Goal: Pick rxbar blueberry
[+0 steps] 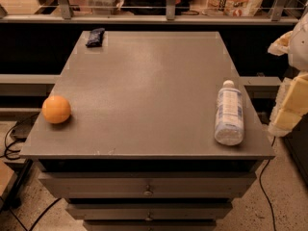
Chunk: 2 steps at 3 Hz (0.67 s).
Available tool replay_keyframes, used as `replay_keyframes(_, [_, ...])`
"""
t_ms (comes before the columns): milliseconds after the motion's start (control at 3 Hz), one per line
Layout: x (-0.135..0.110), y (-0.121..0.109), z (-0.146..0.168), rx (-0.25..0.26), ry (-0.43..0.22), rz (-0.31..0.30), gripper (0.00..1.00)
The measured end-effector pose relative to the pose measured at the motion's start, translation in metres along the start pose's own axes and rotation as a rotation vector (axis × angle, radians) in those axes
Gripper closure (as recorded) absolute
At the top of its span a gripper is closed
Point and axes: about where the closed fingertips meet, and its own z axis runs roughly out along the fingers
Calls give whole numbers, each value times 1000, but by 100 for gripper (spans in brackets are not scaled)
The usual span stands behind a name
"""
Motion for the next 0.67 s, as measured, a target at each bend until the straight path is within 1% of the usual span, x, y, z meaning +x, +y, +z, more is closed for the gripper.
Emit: replay_keyframes(667, [0, 0, 0, 0, 0, 0, 0])
